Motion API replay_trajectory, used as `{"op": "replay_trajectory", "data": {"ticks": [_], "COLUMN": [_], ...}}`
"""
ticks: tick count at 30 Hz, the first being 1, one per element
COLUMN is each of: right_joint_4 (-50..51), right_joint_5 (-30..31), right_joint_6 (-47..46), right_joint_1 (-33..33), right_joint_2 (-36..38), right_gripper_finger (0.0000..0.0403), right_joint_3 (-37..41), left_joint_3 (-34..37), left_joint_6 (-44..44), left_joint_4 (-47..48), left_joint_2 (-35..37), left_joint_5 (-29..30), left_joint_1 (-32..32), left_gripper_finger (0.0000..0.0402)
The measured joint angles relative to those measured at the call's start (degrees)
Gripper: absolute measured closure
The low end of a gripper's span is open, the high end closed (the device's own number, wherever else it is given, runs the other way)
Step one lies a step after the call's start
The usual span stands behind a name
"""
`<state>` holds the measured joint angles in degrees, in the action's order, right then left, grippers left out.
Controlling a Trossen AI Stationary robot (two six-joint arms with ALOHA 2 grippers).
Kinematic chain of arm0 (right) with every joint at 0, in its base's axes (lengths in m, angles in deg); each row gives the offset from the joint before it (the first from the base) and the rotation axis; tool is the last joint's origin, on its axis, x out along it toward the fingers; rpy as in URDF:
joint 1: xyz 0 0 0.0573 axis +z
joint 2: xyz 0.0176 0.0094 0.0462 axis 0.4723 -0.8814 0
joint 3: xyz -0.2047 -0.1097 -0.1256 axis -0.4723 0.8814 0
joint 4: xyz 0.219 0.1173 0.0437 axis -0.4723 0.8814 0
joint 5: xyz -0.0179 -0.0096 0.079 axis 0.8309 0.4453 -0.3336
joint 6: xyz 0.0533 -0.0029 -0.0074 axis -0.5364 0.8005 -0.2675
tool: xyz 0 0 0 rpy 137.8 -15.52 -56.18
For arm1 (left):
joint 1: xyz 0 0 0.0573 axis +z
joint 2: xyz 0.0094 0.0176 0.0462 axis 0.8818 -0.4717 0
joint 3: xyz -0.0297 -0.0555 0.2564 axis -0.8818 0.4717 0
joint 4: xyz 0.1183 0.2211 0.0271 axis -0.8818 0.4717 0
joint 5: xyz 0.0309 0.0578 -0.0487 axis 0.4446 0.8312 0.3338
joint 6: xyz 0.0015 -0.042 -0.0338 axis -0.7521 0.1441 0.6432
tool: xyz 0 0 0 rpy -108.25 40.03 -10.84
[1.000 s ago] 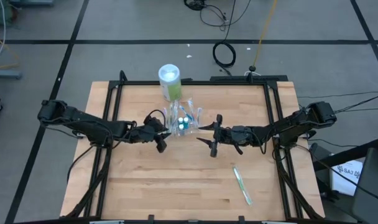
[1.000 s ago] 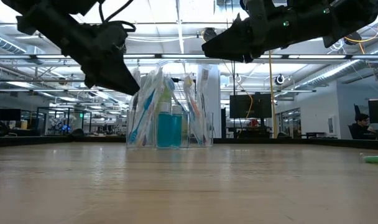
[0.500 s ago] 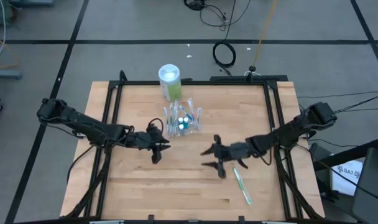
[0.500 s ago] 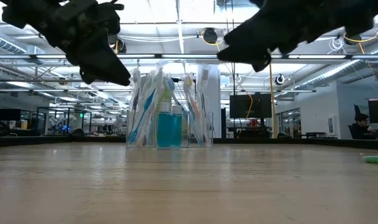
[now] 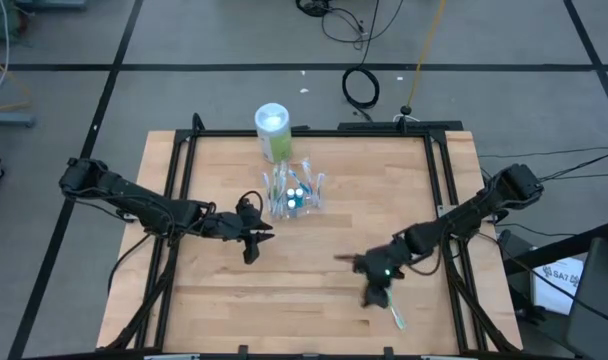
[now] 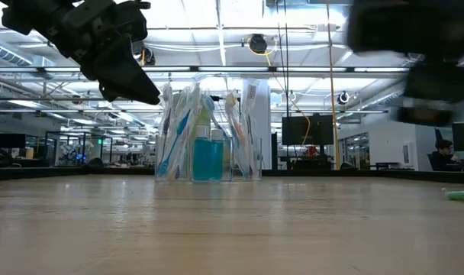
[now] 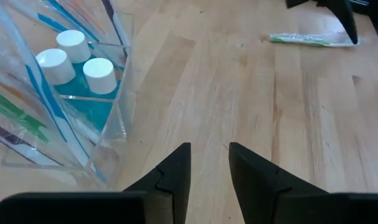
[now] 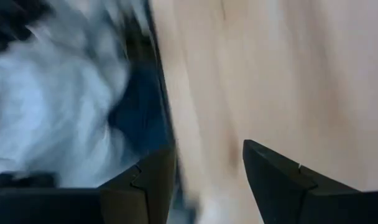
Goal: Pick & Place toothbrushing station
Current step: Put the green toothbrush into the right side of the transparent organizer
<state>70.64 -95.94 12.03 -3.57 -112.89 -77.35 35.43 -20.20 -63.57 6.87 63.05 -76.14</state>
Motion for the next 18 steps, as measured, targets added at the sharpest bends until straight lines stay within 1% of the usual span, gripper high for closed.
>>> {"op": "replay_trajectory", "data": {"ticks": [1,2,4,6,10,12,15,18], "right_joint_4": [2.9,5.4,9.8,13.3,19.5,22.2,24.0,24.1], "right_joint_5": [-2.4,-3.5,-3.4,-3.3,-2.9,-1.2,-1.0,2.5], "right_joint_6": [-4.8,-10.0,-20.4,-26.9,-31.3,-34.5,-37.0,-37.8], "right_joint_1": [1.0,2.0,3.8,5.4,7.6,8.2,9.4,10.5], "right_joint_2": [0.0,0.0,0.0,0.0,0.0,0.0,0.0,0.0], "right_gripper_finger": [0.0225,0.0225,0.0225,0.0225,0.0225,0.0225,0.0225,0.0225], "right_joint_3": [0.0,0.0,0.0,0.0,0.0,0.1,0.1,0.1], "left_joint_3": [0.0,0.0,0.0,0.0,0.0,0.0,0.0,0.0], "left_joint_6": [0.0,-0.1,-0.4,-1.7,-4.8,-6.2,-7.6,-7.8], "left_joint_4": [0.0,0.0,0.0,0.0,0.0,0.0,0.0,0.0], "left_joint_2": [0.0,0.0,0.0,0.0,0.0,0.0,0.0,0.0], "left_joint_5": [0.0,0.0,0.0,0.0,0.1,0.1,0.3,0.5], "left_joint_1": [0.0,0.0,0.0,0.0,0.0,0.0,0.0,0.2], "left_gripper_finger": [0.0289,0.0289,0.0289,0.0289,0.0289,0.0289,0.0289,0.0289]}}
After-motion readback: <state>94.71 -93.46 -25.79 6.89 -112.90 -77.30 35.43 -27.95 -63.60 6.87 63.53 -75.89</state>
